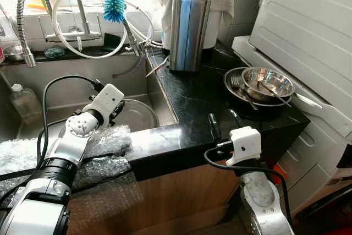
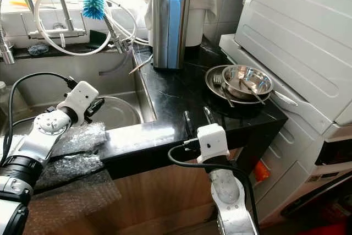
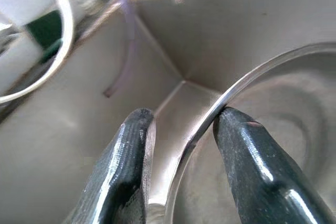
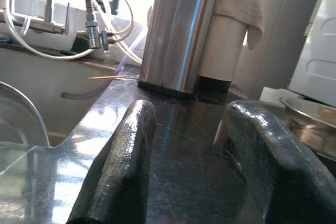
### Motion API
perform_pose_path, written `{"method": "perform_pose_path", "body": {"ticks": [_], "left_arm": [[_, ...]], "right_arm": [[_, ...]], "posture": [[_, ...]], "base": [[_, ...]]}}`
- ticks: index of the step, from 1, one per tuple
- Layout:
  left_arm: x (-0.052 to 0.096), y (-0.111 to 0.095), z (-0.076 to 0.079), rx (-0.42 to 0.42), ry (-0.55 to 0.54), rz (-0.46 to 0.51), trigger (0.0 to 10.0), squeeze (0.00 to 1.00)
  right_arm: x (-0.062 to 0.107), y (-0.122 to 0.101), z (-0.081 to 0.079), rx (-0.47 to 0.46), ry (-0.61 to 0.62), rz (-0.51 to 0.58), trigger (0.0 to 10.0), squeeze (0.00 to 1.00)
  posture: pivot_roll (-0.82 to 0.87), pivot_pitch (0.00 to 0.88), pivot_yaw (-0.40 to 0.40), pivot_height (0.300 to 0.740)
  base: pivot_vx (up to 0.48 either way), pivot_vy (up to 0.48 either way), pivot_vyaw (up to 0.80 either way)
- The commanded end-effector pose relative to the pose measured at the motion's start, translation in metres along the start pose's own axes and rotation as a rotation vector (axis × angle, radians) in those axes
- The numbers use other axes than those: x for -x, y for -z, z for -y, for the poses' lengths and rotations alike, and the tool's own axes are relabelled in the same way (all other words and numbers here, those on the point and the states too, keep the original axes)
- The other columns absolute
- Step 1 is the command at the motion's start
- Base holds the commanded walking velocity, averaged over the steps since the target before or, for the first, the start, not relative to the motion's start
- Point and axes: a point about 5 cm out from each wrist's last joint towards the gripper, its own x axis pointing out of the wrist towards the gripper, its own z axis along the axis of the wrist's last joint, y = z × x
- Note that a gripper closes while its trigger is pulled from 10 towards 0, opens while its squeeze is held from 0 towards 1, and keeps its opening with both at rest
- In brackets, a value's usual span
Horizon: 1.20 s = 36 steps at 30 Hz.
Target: Kitchen organization
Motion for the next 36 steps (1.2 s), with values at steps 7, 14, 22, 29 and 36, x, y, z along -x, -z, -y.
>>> {"method": "perform_pose_path", "body": {"ticks": [7,14,22,29,36], "left_arm": [[0.001,-0.015,0.009,-0.006,0.116,0.089,10.0,0.0],[0.002,-0.014,0.013,0.005,0.16,0.098,10.0,0.0],[0.005,-0.016,0.02,0.012,0.222,0.116,10.0,0.0],[0.007,-0.019,0.023,0.02,0.25,0.135,10.0,0.0],[0.003,-0.025,0.017,0.141,0.159,0.187,10.0,0.0]], "right_arm": [[-0.004,0.0,-0.003,-0.012,-0.027,-0.006,10.0,0.0],[-0.004,0.0,-0.006,-0.018,-0.053,-0.009,10.0,0.0],[-0.005,0.001,-0.008,-0.023,-0.065,-0.013,10.0,0.0],[-0.005,0.001,-0.009,-0.026,-0.076,-0.015,10.0,0.0],[-0.006,0.001,-0.01,-0.03,-0.079,-0.014,10.0,0.0]], "posture": [[-0.11,0.0,-0.03,0.74],[-0.11,0.0,-0.031,0.74],[-0.11,0.0,-0.032,0.74],[-0.11,0.0,-0.032,0.74],[-0.11,0.0,-0.032,0.74]], "base": [[0.0,0.0,0.0],[0.0,0.0,0.0],[0.0,0.0,0.0],[0.0,0.0,0.0],[0.0,0.0,0.0]]}}
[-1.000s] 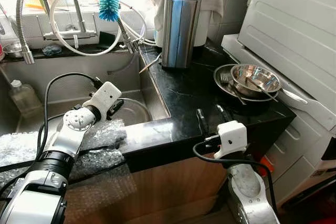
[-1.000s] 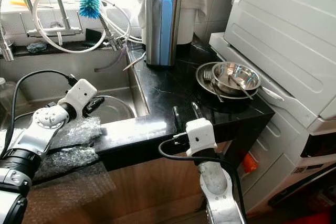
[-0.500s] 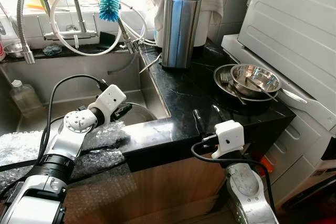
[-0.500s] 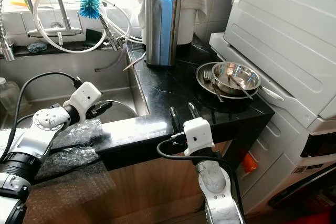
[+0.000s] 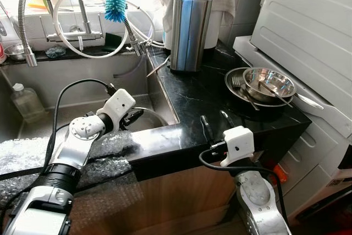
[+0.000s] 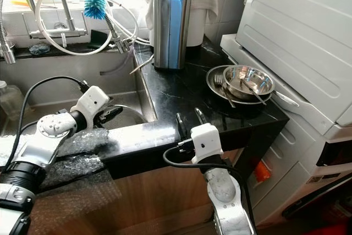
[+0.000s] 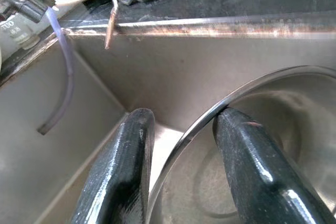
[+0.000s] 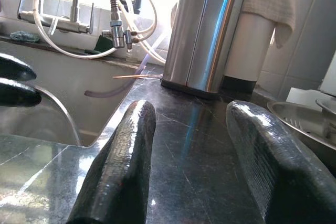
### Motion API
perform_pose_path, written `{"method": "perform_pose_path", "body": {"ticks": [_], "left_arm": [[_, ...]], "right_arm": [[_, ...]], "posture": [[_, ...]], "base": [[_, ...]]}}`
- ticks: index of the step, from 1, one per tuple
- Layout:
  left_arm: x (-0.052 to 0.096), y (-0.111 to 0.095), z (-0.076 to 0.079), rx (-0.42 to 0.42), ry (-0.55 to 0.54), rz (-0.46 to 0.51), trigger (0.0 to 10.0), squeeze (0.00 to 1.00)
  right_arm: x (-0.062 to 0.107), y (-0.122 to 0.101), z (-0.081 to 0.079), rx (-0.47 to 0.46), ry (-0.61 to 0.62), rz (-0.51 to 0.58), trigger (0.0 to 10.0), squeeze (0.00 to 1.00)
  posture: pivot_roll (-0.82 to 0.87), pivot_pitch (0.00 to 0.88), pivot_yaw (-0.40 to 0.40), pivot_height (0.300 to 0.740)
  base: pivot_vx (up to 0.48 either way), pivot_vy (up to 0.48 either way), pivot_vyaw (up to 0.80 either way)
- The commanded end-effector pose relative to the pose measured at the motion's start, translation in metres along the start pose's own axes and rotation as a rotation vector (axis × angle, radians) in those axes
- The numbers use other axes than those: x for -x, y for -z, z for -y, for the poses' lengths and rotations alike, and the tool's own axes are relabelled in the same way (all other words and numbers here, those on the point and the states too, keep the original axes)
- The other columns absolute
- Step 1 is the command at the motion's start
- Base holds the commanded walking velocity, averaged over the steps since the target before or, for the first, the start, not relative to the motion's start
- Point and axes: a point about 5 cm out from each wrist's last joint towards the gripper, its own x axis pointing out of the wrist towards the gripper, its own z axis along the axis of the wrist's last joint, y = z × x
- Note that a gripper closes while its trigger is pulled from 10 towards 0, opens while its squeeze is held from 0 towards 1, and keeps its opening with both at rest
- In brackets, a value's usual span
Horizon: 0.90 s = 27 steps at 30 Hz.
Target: Kitchen organization
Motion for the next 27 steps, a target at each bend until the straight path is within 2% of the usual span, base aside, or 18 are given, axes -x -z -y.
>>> {"method": "perform_pose_path", "body": {"ticks": [1,3,6,11,16,27], "left_arm": [[-0.001,-0.009,-0.002,0.042,-0.009,0.053,10.0,0.0],[-0.001,-0.01,-0.003,0.07,-0.005,0.056,10.0,0.0],[0.002,-0.014,-0.001,0.113,0.063,0.085,10.0,0.0],[0.003,-0.018,0.0,0.126,0.105,0.098,10.0,0.0],[0.006,-0.015,0.01,0.109,0.191,0.079,10.0,0.0],[0.009,-0.016,0.014,0.065,0.259,0.052,10.0,0.0]], "right_arm": [[-0.001,0.001,0.0,-0.007,-0.006,-0.012,10.0,0.0],[-0.002,0.001,-0.001,-0.008,-0.008,-0.012,10.0,0.0],[-0.002,0.002,-0.001,-0.009,-0.01,-0.012,10.0,0.0],[-0.002,0.002,-0.001,-0.01,-0.013,-0.013,10.0,0.0],[-0.003,0.002,-0.002,-0.012,-0.018,-0.013,10.0,0.0],[-0.004,0.002,-0.002,-0.009,-0.023,-0.012,10.0,0.0]], "posture": [[-0.11,0.0,-0.032,0.74],[-0.11,0.0,-0.032,0.74],[-0.11,0.0,-0.03,0.74],[-0.11,0.0,-0.03,0.74],[-0.11,0.0,-0.03,0.74],[-0.1,0.0,-0.03,0.74]], "base": [[0.0,0.0,0.0],[0.0,0.0,0.0],[0.0,0.0,0.0],[0.0,0.0,0.0],[0.0,0.0,0.0],[0.0,0.0,0.0]]}}
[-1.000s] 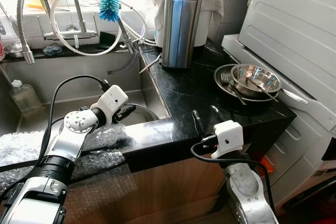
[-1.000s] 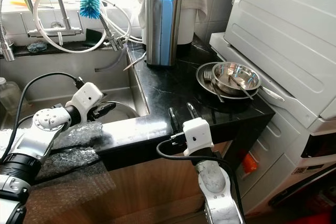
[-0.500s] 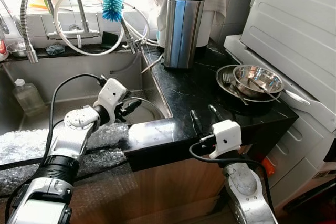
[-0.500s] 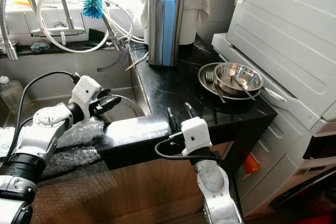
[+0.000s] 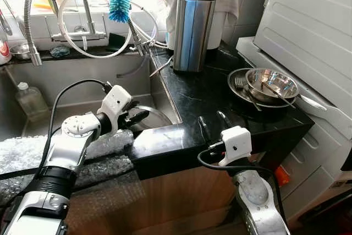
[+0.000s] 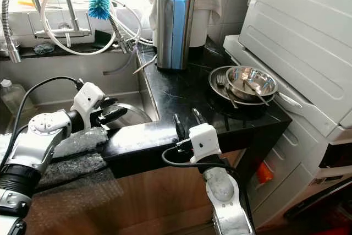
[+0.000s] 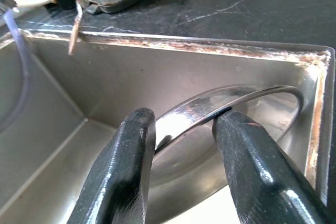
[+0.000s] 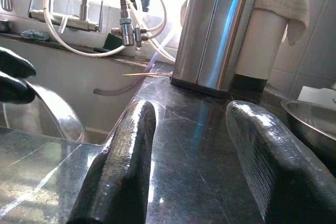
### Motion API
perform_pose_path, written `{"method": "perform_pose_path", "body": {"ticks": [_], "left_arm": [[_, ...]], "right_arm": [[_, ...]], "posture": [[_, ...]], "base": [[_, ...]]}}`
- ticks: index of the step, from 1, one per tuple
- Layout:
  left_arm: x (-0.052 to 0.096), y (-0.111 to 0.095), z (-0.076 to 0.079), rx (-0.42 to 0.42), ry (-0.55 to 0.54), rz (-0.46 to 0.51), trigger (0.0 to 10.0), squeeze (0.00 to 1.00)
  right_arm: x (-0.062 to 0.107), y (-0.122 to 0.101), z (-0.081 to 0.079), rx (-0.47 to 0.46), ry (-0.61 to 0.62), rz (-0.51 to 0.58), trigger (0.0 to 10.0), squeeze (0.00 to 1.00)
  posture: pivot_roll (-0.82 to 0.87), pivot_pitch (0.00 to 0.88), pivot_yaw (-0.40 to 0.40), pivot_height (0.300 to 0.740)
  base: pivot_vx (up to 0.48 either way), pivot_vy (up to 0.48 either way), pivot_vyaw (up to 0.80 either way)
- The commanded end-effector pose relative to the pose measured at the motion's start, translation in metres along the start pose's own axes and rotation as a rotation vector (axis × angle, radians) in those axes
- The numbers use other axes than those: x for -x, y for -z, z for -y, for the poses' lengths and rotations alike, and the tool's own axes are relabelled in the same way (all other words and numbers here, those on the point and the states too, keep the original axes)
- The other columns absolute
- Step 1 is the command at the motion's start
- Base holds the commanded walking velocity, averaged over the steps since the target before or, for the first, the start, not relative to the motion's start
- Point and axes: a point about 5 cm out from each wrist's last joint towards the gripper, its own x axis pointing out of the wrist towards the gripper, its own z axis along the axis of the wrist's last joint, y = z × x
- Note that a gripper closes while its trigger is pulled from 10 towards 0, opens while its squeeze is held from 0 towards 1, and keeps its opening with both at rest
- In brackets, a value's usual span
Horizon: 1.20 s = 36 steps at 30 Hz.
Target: Kitchen organization
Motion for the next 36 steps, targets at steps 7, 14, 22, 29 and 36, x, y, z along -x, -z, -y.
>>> {"method": "perform_pose_path", "body": {"ticks": [7,14,22,29,36], "left_arm": [[-0.003,-0.007,0.015,-0.013,0.12,0.025,10.0,0.0],[-0.001,-0.009,0.018,-0.014,0.15,0.026,10.0,0.0],[0.0,-0.007,0.024,-0.074,0.208,-0.017,10.0,0.0],[-0.007,-0.017,0.002,-0.058,-0.042,0.064,10.0,0.0],[-0.004,-0.031,-0.032,-0.025,-0.415,0.151,10.0,0.0]], "right_arm": [[-0.003,-0.001,-0.001,-0.005,-0.011,0.0,10.0,0.0],[-0.003,0.0,-0.001,-0.004,-0.017,-0.003,10.0,0.0],[-0.004,0.0,-0.003,-0.004,-0.03,-0.006,10.0,0.0],[-0.004,0.0,-0.003,-0.003,-0.026,-0.004,10.0,0.0],[-0.005,0.0,-0.001,-0.001,-0.016,-0.004,10.0,0.0]], "posture": [[-0.1,0.0,-0.03,0.74],[-0.1,0.0,-0.03,0.74],[-0.1,0.0,-0.032,0.74],[-0.1,0.0,-0.032,0.74],[-0.1,0.0,-0.031,0.74]], "base": [[0.0,0.0,0.0],[0.0,0.0,0.0],[0.0,0.0,0.0],[0.0,0.0,0.0],[0.0,0.0,0.0]]}}
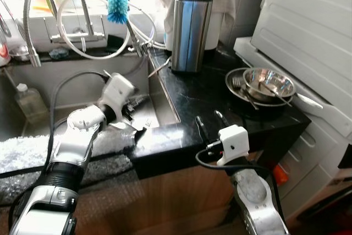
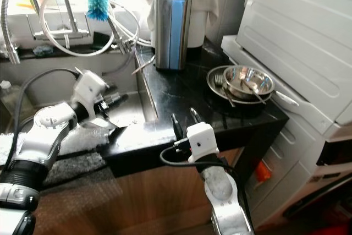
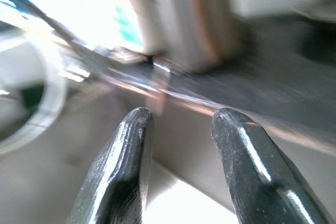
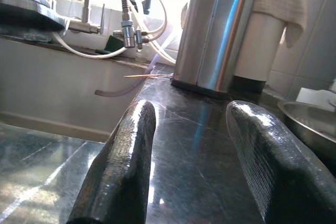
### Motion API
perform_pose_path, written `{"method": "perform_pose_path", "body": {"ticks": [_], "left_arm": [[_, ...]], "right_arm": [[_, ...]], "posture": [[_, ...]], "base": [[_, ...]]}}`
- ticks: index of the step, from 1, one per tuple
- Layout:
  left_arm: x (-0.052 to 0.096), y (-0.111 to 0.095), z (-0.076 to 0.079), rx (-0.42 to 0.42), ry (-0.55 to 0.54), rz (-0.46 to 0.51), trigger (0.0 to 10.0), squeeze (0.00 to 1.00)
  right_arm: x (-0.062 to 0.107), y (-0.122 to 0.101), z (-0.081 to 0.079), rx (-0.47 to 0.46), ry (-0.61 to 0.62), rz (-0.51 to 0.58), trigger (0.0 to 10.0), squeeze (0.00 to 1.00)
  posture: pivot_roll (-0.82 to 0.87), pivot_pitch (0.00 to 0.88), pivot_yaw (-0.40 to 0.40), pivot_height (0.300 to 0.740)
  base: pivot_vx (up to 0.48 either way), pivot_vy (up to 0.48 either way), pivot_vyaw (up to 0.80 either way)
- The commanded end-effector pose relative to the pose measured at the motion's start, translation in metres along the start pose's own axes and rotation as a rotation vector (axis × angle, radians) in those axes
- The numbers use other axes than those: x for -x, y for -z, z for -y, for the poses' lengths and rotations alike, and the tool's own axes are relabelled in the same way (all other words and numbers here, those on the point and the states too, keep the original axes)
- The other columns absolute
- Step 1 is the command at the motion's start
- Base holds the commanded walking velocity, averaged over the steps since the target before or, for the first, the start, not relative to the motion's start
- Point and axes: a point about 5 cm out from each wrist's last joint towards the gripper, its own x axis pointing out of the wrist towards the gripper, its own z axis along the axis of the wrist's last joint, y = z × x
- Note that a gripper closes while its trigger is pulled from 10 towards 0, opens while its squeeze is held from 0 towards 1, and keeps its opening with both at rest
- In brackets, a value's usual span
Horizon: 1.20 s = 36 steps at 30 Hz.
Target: Kitchen organization
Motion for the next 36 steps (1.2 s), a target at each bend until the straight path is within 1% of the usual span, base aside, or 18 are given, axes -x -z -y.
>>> {"method": "perform_pose_path", "body": {"ticks": [1,2,3,5,6,9,10,12,15,17,19,20,22,25,27,30,35,36], "left_arm": [[-0.002,-0.001,-0.009,-0.003,-0.117,0.012,10.0,0.0],[-0.002,-0.001,-0.009,-0.003,-0.117,0.012,10.0,0.0],[-0.001,-0.002,-0.02,0.017,-0.249,0.029,10.0,0.0],[0.001,-0.002,-0.031,0.011,-0.388,0.044,10.0,0.0],[0.003,-0.003,-0.033,0.036,-0.417,0.056,10.0,0.0],[0.008,-0.005,-0.032,0.099,-0.431,0.098,10.0,0.0],[0.014,-0.007,-0.032,0.12,-0.425,0.13,10.0,0.0],[0.019,-0.008,-0.033,0.141,-0.434,0.147,10.0,0.0],[0.031,-0.011,-0.034,0.228,-0.461,0.191,10.0,0.0],[0.033,-0.011,-0.033,0.241,-0.456,0.197,10.0,0.0],[0.036,-0.014,-0.029,0.278,-0.421,0.215,10.0,0.0],[0.04,-0.019,-0.023,0.317,-0.357,0.233,10.0,0.0],[0.042,-0.02,-0.021,0.331,-0.334,0.238,10.0,0.0],[0.053,-0.026,-0.011,0.293,-0.224,0.228,10.0,0.0],[0.057,-0.03,-0.009,0.286,-0.191,0.226,10.0,0.0],[0.065,-0.038,-0.005,0.328,-0.112,0.231,10.0,0.0],[0.077,-0.037,0.006,0.325,0.058,0.167,10.0,0.0],[0.077,-0.037,0.006,0.325,0.058,0.167,10.0,0.0]], "right_arm": [[-0.002,0.0,0.001,0.001,0.005,-0.003,10.0,0.0],[-0.002,0.0,0.001,0.001,0.005,-0.003,10.0,0.0],[-0.003,-0.001,0.001,0.001,0.01,0.0,10.0,0.0],[-0.003,-0.001,0.001,-0.001,0.017,0.003,10.0,0.0],[-0.003,-0.002,0.001,-0.001,0.018,0.005,10.0,0.0],[-0.003,-0.003,0.003,-0.001,0.024,0.009,10.0,0.0],[-0.003,-0.003,0.004,-0.003,0.032,0.011,10.0,0.0],[-0.003,-0.003,0.005,-0.004,0.035,0.011,10.0,0.0],[-0.004,-0.003,0.004,-0.006,0.034,0.013,10.0,0.0],[-0.004,-0.003,0.004,-0.006,0.033,0.014,10.0,0.0],[-0.004,-0.003,0.003,-0.006,0.031,0.016,10.0,0.0],[-0.005,-0.004,0.002,-0.008,0.029,0.02,10.0,0.0],[-0.005,-0.004,0.002,-0.008,0.029,0.021,10.0,0.0],[-0.006,-0.004,0.003,-0.009,0.026,0.023,10.0,0.0],[-0.007,-0.005,0.003,-0.009,0.025,0.024,10.0,0.0],[-0.007,-0.005,0.004,-0.009,0.026,0.023,10.0,0.0],[-0.007,-0.004,0.004,-0.012,0.022,0.021,10.0,0.0],[-0.007,-0.004,0.004,-0.012,0.022,0.021,10.0,0.0]], "posture": [[-0.1,0.0,-0.03,0.74],[-0.1,0.0,-0.03,0.74],[-0.11,0.0,-0.03,0.74],[-0.11,0.0,-0.028,0.74],[-0.11,0.0,-0.026,0.74],[-0.11,0.0,-0.023,0.74],[-0.11,0.0,-0.023,0.74],[-0.11,0.0,-0.023,0.74],[-0.1,0.0,-0.027,0.74],[-0.1,0.0,-0.027,0.74],[-0.1,0.0,-0.028,0.74],[-0.1,0.0,-0.028,0.74],[-0.1,0.0,-0.028,0.74],[-0.09,0.0,-0.036,0.74],[-0.09,0.0,-0.039,0.74],[-0.08,0.0,-0.043,0.74],[-0.07,0.0,-0.046,0.74],[-0.07,0.0,-0.046,0.74]], "base": [[0.0,0.0,0.0],[0.0,0.0,0.0],[0.0,0.0,0.0],[0.0,0.0,0.0],[0.0,0.0,0.0],[0.0,0.0,0.0],[0.0,0.0,0.0],[0.0,0.0,0.0],[0.0,0.0,0.0],[0.0,0.0,0.0],[0.0,0.0,0.0],[0.0,0.0,0.0],[0.0,0.0,0.0],[0.0,0.0,0.0],[0.0,0.0,0.0],[0.0,0.0,0.0],[0.0,0.0,0.0],[0.0,0.0,0.0]]}}
